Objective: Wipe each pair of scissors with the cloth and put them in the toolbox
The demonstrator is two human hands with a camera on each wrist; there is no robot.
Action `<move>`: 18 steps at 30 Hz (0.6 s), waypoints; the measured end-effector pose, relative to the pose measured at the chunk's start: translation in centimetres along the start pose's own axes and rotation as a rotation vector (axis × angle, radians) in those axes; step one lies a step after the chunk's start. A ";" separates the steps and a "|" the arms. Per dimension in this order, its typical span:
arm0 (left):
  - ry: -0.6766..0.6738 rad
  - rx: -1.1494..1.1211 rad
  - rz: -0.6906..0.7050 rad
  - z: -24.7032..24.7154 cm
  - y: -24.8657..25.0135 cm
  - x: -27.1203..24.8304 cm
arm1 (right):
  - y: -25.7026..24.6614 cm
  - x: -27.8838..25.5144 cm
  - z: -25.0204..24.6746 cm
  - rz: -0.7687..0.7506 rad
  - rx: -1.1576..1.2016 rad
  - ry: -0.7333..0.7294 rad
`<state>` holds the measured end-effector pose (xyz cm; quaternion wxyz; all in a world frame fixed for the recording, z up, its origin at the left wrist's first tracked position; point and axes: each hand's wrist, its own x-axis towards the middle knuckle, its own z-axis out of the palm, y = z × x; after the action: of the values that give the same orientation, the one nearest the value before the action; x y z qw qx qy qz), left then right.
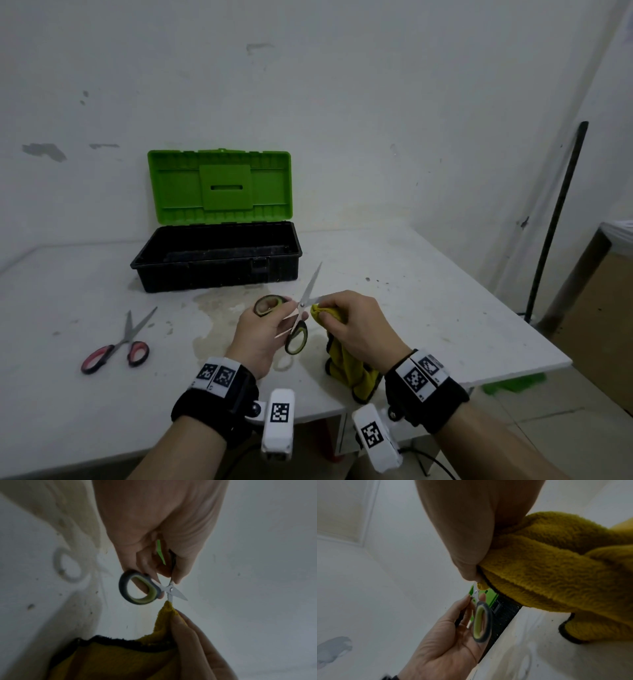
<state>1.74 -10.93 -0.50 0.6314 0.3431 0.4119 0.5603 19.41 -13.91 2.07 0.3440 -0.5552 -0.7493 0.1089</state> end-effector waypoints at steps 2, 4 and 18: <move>0.014 -0.041 -0.002 0.0 -0.1 0.2 | -0.2 -0.2 -0.2 0.005 0.035 0.010; 0.042 -0.021 -0.001 -0.3 -0.2 0.5 | -0.4 -0.2 -0.4 0.016 0.063 0.009; 0.095 0.126 0.175 0.8 -1.8 0.0 | -0.5 0.6 1.5 -0.201 -0.037 0.119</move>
<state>3.25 -11.20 -1.78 0.5368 0.3899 0.4443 0.6020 18.03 -13.19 1.46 0.3867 -0.4890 -0.7814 0.0272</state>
